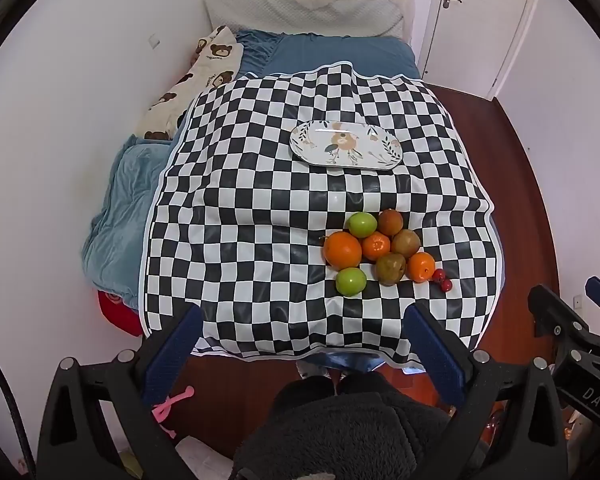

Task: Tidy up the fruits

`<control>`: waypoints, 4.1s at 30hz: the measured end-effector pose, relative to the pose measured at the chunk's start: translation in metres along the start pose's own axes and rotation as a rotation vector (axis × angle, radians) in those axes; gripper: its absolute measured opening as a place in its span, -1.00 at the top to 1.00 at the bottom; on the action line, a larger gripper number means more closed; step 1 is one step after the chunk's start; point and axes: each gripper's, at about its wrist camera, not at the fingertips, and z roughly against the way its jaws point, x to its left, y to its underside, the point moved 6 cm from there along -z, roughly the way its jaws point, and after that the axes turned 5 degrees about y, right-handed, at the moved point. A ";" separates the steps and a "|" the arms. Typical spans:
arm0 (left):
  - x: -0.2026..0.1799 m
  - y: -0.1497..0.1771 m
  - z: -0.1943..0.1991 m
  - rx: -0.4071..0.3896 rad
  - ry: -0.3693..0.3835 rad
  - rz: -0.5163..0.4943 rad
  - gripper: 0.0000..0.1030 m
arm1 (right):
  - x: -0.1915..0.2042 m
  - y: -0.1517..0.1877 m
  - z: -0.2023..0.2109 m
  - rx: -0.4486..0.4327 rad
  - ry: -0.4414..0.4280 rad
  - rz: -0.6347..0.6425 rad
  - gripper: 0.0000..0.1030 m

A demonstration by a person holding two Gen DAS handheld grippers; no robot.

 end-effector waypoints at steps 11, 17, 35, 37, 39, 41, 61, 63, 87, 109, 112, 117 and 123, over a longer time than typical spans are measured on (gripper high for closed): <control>0.000 0.000 -0.001 0.007 0.002 0.000 -1.00 | -0.001 -0.001 0.001 -0.001 0.009 -0.003 -1.00; 0.000 0.000 0.000 0.001 0.001 0.000 -1.00 | 0.000 0.001 0.000 0.000 0.004 0.000 -1.00; 0.000 0.000 0.000 -0.002 0.000 0.001 -1.00 | -0.001 0.000 0.000 -0.002 0.002 0.001 -1.00; 0.000 0.000 0.000 -0.003 -0.001 -0.001 -1.00 | -0.001 0.000 0.001 -0.002 0.001 -0.001 -1.00; 0.000 0.000 0.000 -0.003 -0.001 0.001 -1.00 | -0.001 0.000 0.000 -0.002 0.002 0.000 -1.00; 0.000 0.000 0.000 -0.004 0.001 0.001 -1.00 | -0.001 0.000 0.000 -0.002 0.001 0.000 -1.00; 0.000 0.000 0.000 -0.001 0.004 0.001 -1.00 | 0.001 0.000 -0.001 0.001 0.002 -0.001 -1.00; 0.000 0.000 0.000 -0.002 0.001 0.000 -1.00 | 0.001 0.000 -0.001 0.001 0.001 0.000 -1.00; 0.000 0.000 0.000 -0.004 0.002 0.003 -1.00 | -0.001 -0.006 -0.008 -0.001 0.002 -0.007 -1.00; 0.008 -0.011 -0.216 0.296 -0.067 0.015 -1.00 | 0.003 -0.001 -0.237 0.250 -0.116 -0.138 -1.00; 0.004 -0.006 -0.256 0.388 -0.022 0.038 -1.00 | 0.000 0.005 -0.277 0.316 -0.167 -0.186 -1.00; -0.010 -0.012 -0.314 0.483 0.097 0.095 -1.00 | 0.001 0.015 -0.326 0.384 -0.216 -0.235 -0.95; -0.039 -0.016 -0.374 0.584 0.179 0.064 -1.00 | 0.009 0.024 -0.368 0.474 -0.296 -0.307 -0.73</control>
